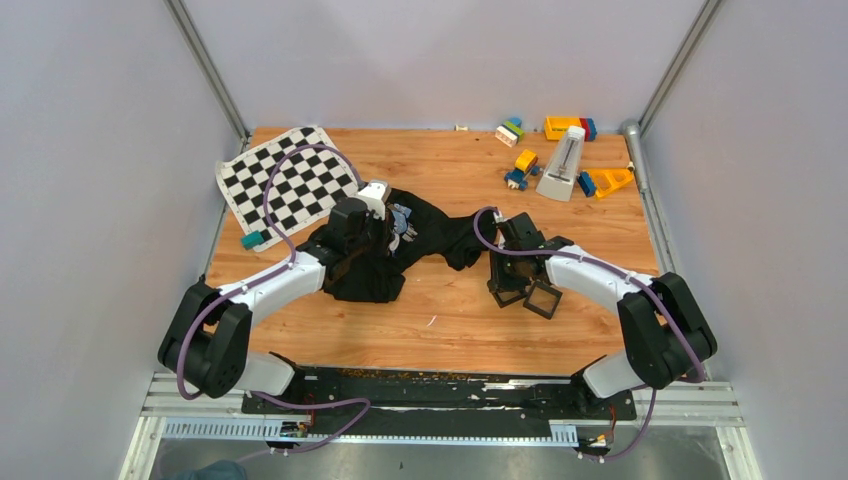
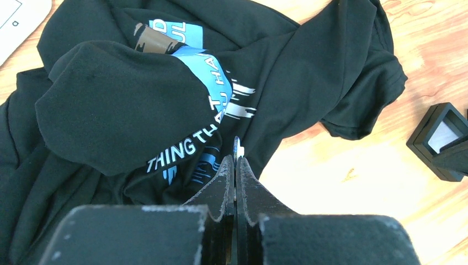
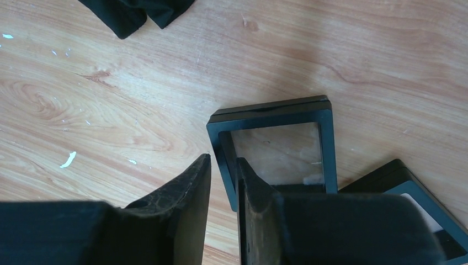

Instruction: Remove the brooch from the garment

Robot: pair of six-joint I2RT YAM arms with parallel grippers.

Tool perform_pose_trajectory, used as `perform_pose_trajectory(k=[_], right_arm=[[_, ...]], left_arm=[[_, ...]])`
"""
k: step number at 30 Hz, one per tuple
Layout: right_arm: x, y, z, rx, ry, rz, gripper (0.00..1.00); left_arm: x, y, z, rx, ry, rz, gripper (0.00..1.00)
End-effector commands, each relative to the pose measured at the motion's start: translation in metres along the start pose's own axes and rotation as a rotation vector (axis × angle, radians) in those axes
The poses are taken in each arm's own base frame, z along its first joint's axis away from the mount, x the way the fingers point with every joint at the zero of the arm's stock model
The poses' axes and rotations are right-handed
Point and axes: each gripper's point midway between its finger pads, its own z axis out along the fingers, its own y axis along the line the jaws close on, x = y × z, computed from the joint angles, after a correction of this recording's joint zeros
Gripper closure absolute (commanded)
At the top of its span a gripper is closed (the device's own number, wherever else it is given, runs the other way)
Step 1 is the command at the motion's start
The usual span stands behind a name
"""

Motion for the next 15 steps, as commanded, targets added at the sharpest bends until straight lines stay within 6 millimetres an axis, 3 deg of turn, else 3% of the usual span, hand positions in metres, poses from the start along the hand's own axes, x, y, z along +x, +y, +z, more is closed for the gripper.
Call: perform_pose_trajectory(k=[1,12,15], right_arm=[[-0.011,0.01,-0.005,-0.022,-0.03,-0.018,0.75],[-0.009,0.012,0.001,-0.008,-0.009,-0.039,0.85],[-0.01,0.013,0.002,-0.004,-0.007,-0.046,0.82]], left_arm=[[-0.016,-0.001,-0.003,0.002,-0.043,0.037,1.0],[-0.023,-0.002,-0.015,-0.02,-0.056,0.057,1.0],[-0.027,0.001,-0.019,-0.045,-0.061,0.061,1.0]])
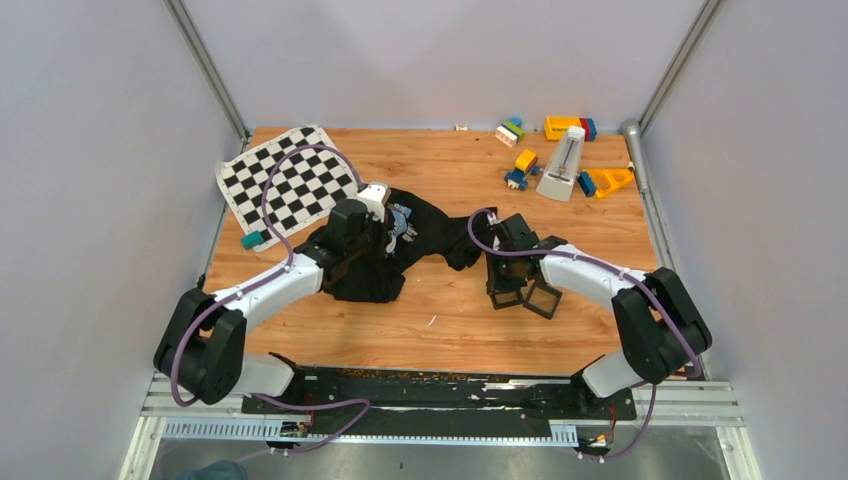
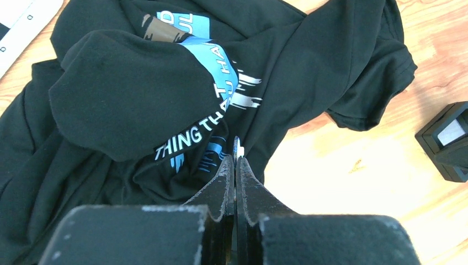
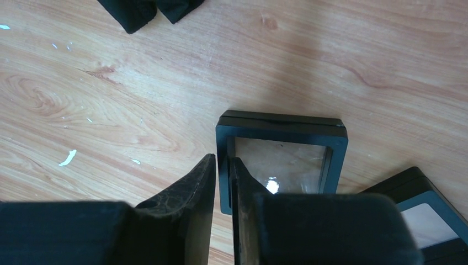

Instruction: Remove the brooch from the garment

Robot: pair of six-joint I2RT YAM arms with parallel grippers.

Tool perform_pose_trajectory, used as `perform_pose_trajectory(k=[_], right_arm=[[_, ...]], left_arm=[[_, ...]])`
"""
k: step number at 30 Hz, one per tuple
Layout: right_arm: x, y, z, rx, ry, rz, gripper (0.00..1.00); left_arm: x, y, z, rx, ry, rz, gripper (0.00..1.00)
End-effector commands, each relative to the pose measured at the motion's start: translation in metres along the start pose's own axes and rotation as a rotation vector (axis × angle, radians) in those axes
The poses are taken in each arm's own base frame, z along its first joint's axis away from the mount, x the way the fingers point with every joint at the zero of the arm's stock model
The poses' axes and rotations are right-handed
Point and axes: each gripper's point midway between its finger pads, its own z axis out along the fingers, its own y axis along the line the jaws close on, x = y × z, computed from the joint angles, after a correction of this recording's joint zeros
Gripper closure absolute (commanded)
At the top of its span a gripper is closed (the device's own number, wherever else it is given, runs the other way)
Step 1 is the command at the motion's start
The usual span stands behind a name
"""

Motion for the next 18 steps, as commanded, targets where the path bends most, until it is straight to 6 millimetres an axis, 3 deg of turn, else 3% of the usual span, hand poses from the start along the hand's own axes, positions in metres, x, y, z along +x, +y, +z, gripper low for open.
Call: perform_pose_trajectory(k=[1,4,7,9,14,18], right_arm=[[-0.015,0.006,-0.003,0.006,-0.029,-0.024,0.82],[-0.014,0.006,-0.002,0.014,-0.019,-0.035,0.87],[-0.017,0.009,-0.005,0.012,-0.025,-0.043,1.0],[-0.023,0.014,-0.012,-0.01,-0.053,-0.047,1.0],[-0.034,0.034,-0.033,-0.113,-0.128,-0.039,1.0],[-0.036,0.055,-0.048,-0.223,-0.144,-0.031,1.0]], left_arm=[[-0.03,0.001,-0.014,-0.032,-0.075,0.035,1.0],[-0.037,0.006,-0.027,-0.08,-0.08,0.05,1.0],[-0.037,0.019,-0.043,-0.162,-0.063,0.04,1.0],[-0.035,0.03,-0.056,-0.233,-0.038,0.023,1.0],[-0.01,0.065,-0.079,-0.463,0.072,0.02,1.0],[0.014,0.06,-0.069,-0.428,0.135,-0.005,1.0]])
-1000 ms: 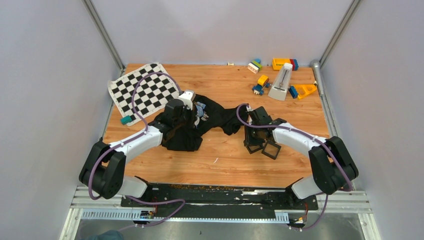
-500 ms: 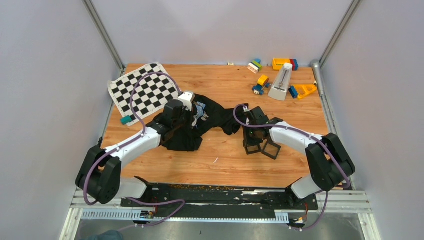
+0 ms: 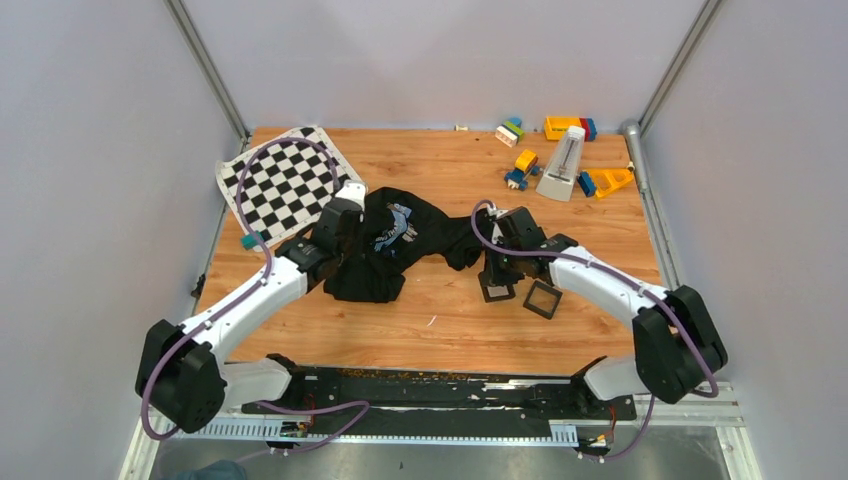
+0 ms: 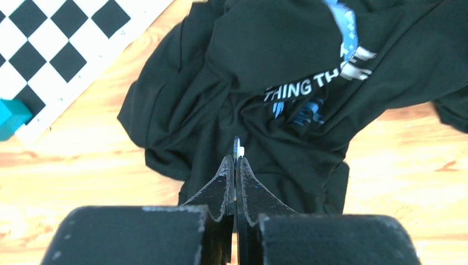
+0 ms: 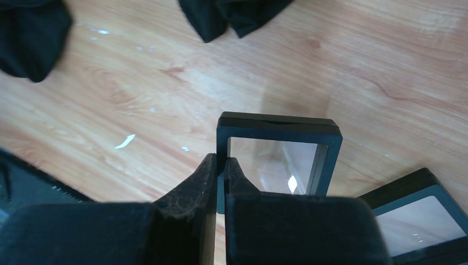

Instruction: Remove the brooch from the garment

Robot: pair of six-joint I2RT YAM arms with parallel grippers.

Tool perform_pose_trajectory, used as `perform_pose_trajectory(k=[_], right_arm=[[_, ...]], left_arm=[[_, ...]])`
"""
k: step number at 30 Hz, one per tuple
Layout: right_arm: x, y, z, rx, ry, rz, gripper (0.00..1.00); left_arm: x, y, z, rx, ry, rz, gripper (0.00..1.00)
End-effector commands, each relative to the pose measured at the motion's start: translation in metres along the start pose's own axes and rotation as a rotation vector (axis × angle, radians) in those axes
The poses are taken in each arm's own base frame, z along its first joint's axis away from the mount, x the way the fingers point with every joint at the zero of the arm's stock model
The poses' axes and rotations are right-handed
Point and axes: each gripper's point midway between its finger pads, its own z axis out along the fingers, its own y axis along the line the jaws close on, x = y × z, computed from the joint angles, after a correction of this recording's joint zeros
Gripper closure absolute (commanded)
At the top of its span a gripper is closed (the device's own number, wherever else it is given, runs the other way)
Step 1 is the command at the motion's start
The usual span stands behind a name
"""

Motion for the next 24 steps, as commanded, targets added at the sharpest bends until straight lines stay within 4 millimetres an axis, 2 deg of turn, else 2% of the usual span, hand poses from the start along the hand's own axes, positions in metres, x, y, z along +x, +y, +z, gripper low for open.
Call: perform_pose_trajectory(k=[1,5,7,10,11,12,13,14,19,24], right_arm=[[-0.021,0.038,-0.023,-0.17,-0.081,0.004,1.0],[-0.021,0.055,-0.033,-0.262,-0.089,0.022,1.0],[-0.021,0.059,-0.036,-0.291,-0.09,0.033,1.0],[-0.019,0.066,-0.037,-0.33,-0.089,0.044,1.0],[-0.019,0.068,-0.036,-0.344,-0.09,0.047,1.0],[-0.018,0.071,-0.037,-0.364,-0.092,0.048,1.0],[-0.02,0.074,-0.038,-0.389,-0.1,0.046,1.0],[-0.02,0.077,-0.039,-0.408,-0.106,0.048,1.0],[-0.025,0.095,-0.052,-0.531,-0.141,0.062,1.0],[-0.032,0.11,-0.072,-0.678,-0.173,0.109,1.0]], left_arm=[[0.032,0.006,0.004,-0.054,0.11,-0.01,1.0],[0.054,-0.009,0.022,-0.01,0.204,0.001,0.98],[0.061,-0.019,0.031,0.022,0.243,0.007,0.91],[0.066,-0.034,0.035,0.081,0.286,0.006,0.64],[0.065,-0.04,0.034,0.112,0.294,0.001,0.5],[0.063,-0.043,0.033,0.129,0.293,-0.007,0.44],[0.058,-0.049,0.028,0.165,0.279,-0.019,0.37],[0.054,-0.052,0.025,0.188,0.266,-0.032,0.34],[0.014,-0.082,-0.021,0.42,0.139,-0.126,0.14],[-0.006,-0.108,-0.063,0.63,0.085,-0.223,0.08]])
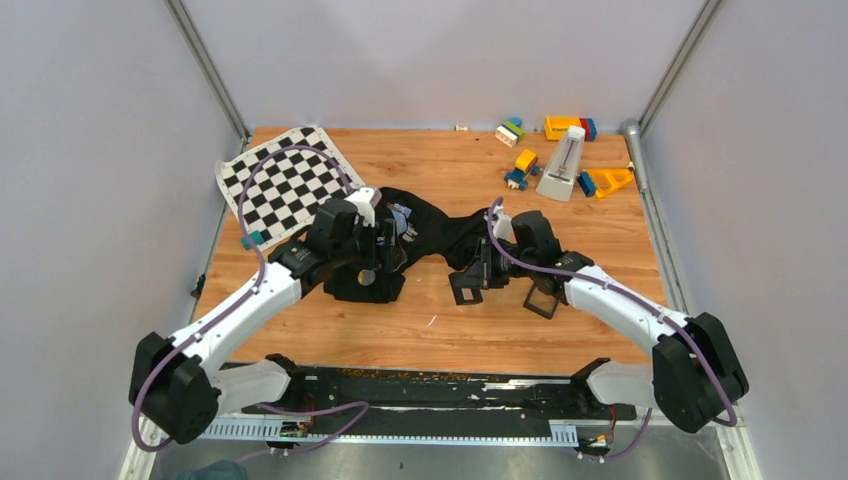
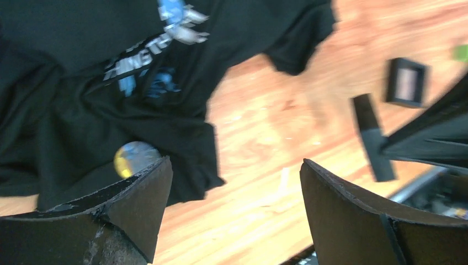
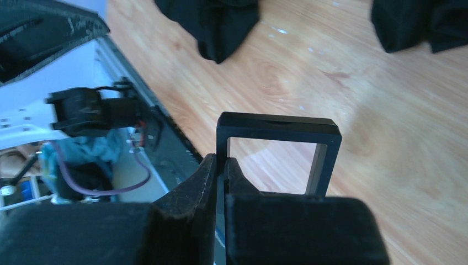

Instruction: Remove the brooch from the garment

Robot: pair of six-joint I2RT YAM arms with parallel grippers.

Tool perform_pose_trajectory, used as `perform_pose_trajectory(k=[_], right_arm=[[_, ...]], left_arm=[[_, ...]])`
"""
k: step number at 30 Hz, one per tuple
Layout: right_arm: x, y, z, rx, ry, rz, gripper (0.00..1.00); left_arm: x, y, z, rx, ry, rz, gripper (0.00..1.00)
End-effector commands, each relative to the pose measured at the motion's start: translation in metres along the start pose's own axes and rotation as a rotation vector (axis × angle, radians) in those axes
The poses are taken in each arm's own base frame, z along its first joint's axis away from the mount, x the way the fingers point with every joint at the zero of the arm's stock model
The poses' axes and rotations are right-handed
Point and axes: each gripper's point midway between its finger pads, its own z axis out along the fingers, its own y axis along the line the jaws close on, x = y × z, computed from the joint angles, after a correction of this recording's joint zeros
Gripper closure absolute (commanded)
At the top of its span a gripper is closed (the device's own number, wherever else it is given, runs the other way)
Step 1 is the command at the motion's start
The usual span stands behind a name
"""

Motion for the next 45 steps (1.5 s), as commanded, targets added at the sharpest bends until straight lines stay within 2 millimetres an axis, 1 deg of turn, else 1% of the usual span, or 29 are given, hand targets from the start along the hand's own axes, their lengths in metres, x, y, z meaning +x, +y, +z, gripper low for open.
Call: perform_pose_trajectory(k=[1,2,3,4,5,6,7,8,9,10,11,12,15,20,23,25,29,36,41,43,45], right_arm=[[-0.023,0.045,-0.015,-0.216,-0.087,0.009,1.0],[-0.026,0.052,-0.018,-0.252,-0.1,0.015,1.0],[-0.027,0.057,-0.02,-0.28,-0.108,0.02,1.0],[-0.027,0.062,-0.023,-0.307,-0.112,0.026,1.0],[-0.028,0.066,-0.026,-0.334,-0.119,0.032,1.0],[-0.028,0.071,-0.029,-0.36,-0.127,0.038,1.0],[-0.028,0.074,-0.031,-0.38,-0.133,0.043,1.0],[-0.029,0.078,-0.033,-0.4,-0.14,0.047,1.0],[-0.029,0.081,-0.036,-0.415,-0.143,0.056,1.0],[-0.03,0.084,-0.038,-0.433,-0.146,0.059,1.0],[-0.029,0.088,-0.041,-0.45,-0.146,0.063,1.0],[-0.03,0.091,-0.043,-0.465,-0.147,0.069,1.0],[-0.031,0.099,-0.049,-0.502,-0.155,0.08,1.0],[-0.034,0.103,-0.05,-0.524,-0.157,0.103,1.0],[-0.034,0.106,-0.051,-0.545,-0.147,0.107,1.0],[-0.034,0.108,-0.051,-0.557,-0.138,0.109,1.0],[-0.034,0.109,-0.052,-0.558,-0.14,0.109,1.0],[-0.035,0.11,-0.053,-0.557,-0.139,0.098,1.0],[-0.033,0.111,-0.052,-0.567,-0.124,0.089,1.0],[-0.032,0.111,-0.053,-0.571,-0.122,0.061,1.0],[-0.029,0.112,-0.055,-0.576,-0.119,0.005,1.0]], left_arm=[[-0.024,-0.057,-0.027,0.276,-0.078,-0.086,0.08],[-0.019,-0.066,-0.032,0.335,-0.069,-0.096,0.09],[-0.027,-0.077,-0.036,0.396,-0.103,-0.133,0.1],[-0.017,-0.086,-0.039,0.47,-0.08,-0.152,0.15],[-0.033,-0.101,-0.046,0.557,-0.143,-0.201,0.17],[-0.037,-0.112,-0.053,0.66,-0.198,-0.196,0.23],[-0.037,-0.118,-0.057,0.709,-0.192,-0.269,0.27],[-0.039,-0.124,-0.063,0.78,-0.236,-0.272,0.33],[-0.031,-0.124,-0.062,0.805,-0.215,-0.33,0.36],[-0.039,-0.13,-0.073,0.864,-0.262,-0.318,0.4],[-0.035,-0.131,-0.073,0.882,-0.248,-0.356,0.41],[-0.039,-0.134,-0.079,0.913,-0.271,-0.349,0.43],[-0.034,-0.136,-0.081,0.939,-0.258,-0.375,0.43],[-0.033,-0.148,-0.09,1.015,-0.257,-0.385,0.47],[-0.029,-0.154,-0.085,1.032,-0.221,-0.392,0.51],[-0.027,-0.155,-0.08,1.033,-0.207,-0.399,0.52],[-0.025,-0.154,-0.072,1.015,-0.197,-0.416,0.54],[-0.023,-0.152,-0.067,1.003,-0.189,-0.428,0.52],[-0.024,-0.156,-0.067,1.021,-0.179,-0.427,0.57],[-0.025,-0.155,-0.065,1.021,-0.178,-0.434,0.57],[-0.026,-0.155,-0.065,1.027,-0.181,-0.451,0.55]])
